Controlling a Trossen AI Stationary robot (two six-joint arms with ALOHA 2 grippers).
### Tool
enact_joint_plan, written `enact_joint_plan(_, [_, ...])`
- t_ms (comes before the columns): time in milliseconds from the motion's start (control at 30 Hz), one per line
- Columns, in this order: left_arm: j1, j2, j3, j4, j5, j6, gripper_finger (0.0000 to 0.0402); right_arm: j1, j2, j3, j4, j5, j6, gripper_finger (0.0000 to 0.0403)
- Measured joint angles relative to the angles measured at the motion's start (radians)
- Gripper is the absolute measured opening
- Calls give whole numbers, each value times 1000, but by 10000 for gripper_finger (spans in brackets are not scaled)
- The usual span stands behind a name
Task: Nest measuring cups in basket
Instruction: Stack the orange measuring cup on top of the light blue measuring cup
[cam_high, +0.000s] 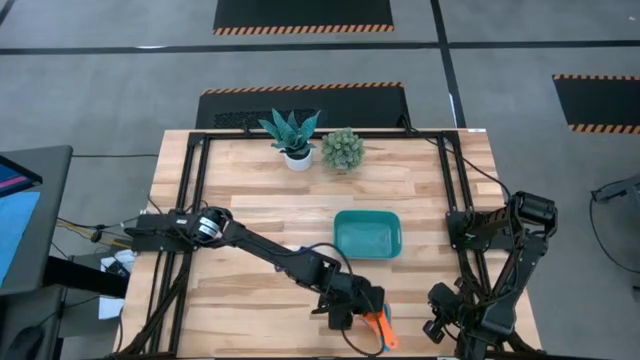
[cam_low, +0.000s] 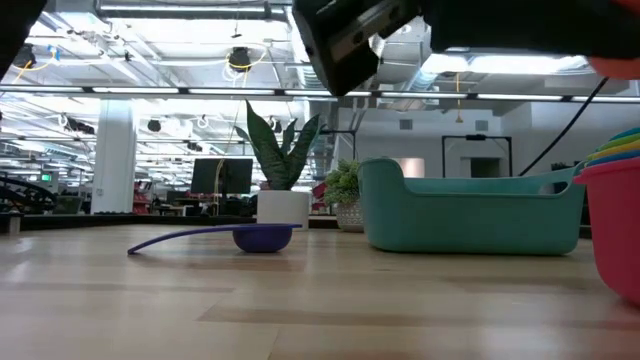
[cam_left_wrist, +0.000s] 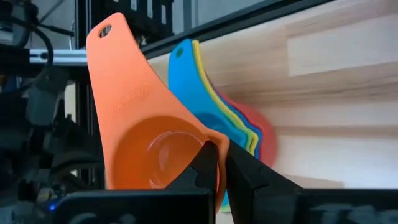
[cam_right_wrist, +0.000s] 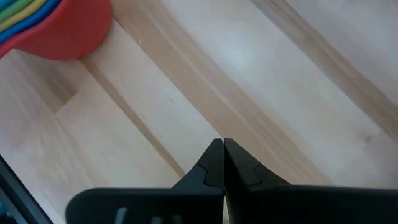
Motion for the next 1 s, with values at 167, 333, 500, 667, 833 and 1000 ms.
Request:
enact_joint_plan(167, [1,0,0,26,-5,-31,3,0,0,0,-1,0,-3,13])
enact_joint_plan(333, [1,0,0,26,-13,-48,22,0,0,0,0,-1,-3,13])
enact_joint_plan(500, [7,-1,-9,25,-5,-43,33,0,0,0,8,-1,-30,13])
enact_joint_plan(667, [17,-2,-10,27,-6,-40,35,0,0,1,15,-2,-30,13])
enact_joint_plan(833, [22,-2,-10,23,2,-49,36,0,0,1,21,-30,-29,13])
enact_joint_plan(1000, [21,-2,-10,30,46,-50,37,0,0,1,20,-55,-30,13])
